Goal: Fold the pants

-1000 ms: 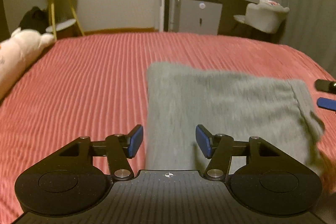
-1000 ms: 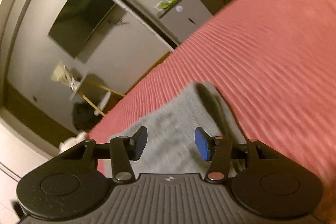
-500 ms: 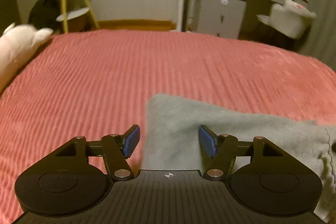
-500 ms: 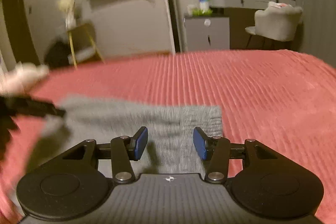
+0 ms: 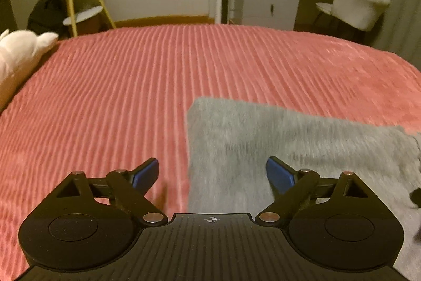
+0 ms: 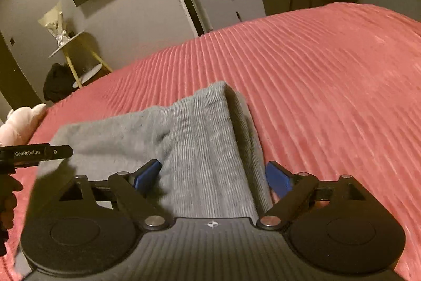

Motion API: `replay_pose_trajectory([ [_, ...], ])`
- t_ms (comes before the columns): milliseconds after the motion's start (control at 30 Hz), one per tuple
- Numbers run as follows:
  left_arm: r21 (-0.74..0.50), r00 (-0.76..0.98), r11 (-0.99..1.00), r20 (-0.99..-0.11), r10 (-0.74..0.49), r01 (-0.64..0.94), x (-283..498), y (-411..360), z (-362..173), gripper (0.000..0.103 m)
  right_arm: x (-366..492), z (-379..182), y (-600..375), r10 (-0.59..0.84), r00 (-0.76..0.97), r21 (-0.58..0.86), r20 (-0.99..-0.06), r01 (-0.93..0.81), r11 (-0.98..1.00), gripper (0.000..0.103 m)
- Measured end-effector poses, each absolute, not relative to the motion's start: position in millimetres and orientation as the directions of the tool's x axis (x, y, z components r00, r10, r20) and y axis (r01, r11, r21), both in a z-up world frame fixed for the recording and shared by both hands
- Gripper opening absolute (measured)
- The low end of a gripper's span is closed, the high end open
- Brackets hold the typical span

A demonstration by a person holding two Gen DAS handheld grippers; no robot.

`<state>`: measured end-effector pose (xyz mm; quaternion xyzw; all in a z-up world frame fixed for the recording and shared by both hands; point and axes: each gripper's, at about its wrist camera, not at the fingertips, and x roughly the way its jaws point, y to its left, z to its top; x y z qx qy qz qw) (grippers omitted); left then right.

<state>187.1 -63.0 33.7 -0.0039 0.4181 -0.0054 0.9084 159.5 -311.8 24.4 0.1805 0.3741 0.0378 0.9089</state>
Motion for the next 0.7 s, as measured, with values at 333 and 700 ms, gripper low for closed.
replay_pose_trajectory([
  [333,-0.041,0.609,0.997,-0.790,-0.072,0.065,102.6,-60.7,17.8,0.094,117.3,21.6,-333.2,0.279,0.570,0.461,-0.773,0.202,0.864,0.093],
  [700,-0.265,0.540,0.964,-0.811,-0.225,0.004,96.5,-28.1,17.2,0.094,119.4,-0.6,-378.0,0.411,0.639,0.707,-0.651,0.312,0.634,0.092],
])
